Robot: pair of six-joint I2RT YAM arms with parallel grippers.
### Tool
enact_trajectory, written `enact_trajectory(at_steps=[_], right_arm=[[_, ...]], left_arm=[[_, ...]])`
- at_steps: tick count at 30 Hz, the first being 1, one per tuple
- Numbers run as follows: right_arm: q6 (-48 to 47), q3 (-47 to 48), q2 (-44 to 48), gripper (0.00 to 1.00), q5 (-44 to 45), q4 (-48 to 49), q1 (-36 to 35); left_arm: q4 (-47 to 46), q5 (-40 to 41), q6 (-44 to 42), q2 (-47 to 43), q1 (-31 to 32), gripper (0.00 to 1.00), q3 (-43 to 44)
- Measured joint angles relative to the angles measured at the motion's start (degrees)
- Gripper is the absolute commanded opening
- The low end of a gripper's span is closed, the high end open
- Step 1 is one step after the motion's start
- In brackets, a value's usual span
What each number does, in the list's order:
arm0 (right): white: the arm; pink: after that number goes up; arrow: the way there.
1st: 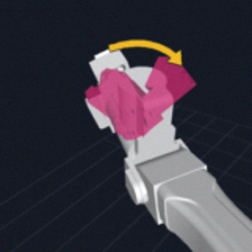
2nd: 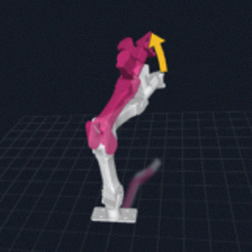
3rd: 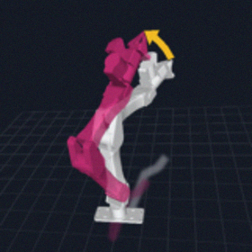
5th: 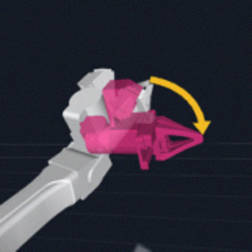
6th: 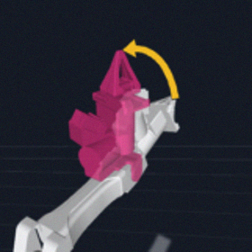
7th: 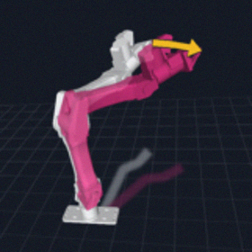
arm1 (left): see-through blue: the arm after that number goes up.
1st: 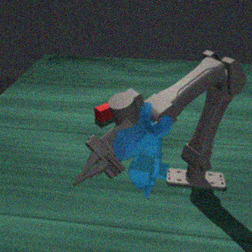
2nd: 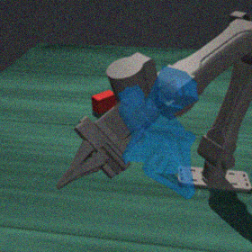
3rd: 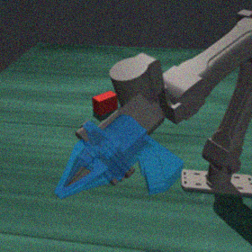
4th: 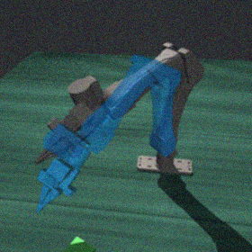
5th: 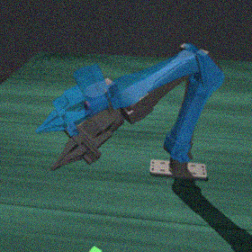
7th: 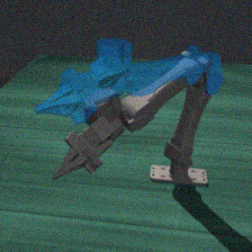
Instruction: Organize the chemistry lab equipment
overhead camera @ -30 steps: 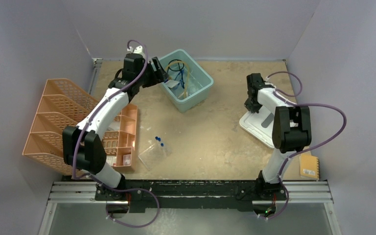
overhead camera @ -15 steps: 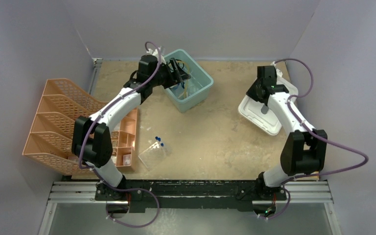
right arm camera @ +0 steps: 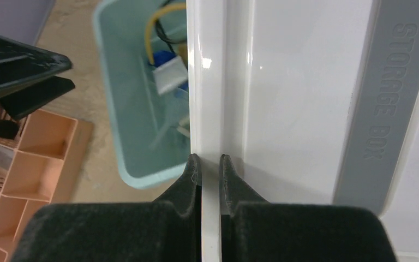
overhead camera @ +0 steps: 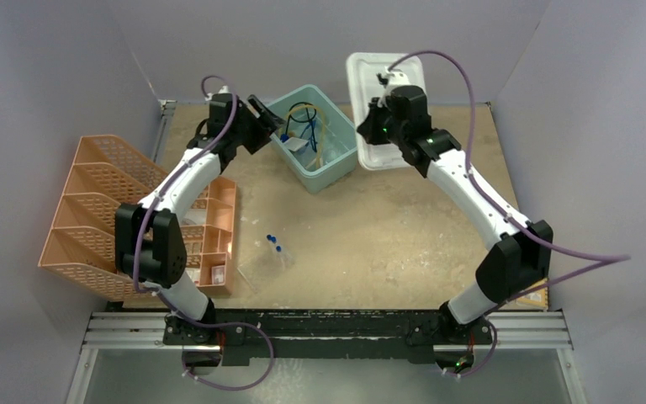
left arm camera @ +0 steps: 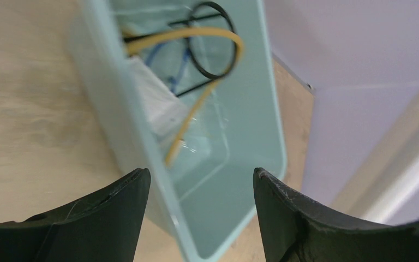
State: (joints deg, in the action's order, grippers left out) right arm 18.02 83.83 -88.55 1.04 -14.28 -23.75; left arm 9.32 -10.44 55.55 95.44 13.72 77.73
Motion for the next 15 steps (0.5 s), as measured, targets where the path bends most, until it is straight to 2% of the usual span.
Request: enact_trajectory(at_steps=[8, 15], right_arm=[[-9.3, 18.8, -15.7, 0.00, -0.5, -0.6, -8.4], [-14.2, 31.0, -28.8, 0.00, 1.0, -6.7, -13.3]], left_arm=[[6.9, 7.1, -0.1, -4.3, -6.2, 0.68, -1.9], [9.9, 11.5, -1.0, -5.9, -9.1, 0.68, -2.1]])
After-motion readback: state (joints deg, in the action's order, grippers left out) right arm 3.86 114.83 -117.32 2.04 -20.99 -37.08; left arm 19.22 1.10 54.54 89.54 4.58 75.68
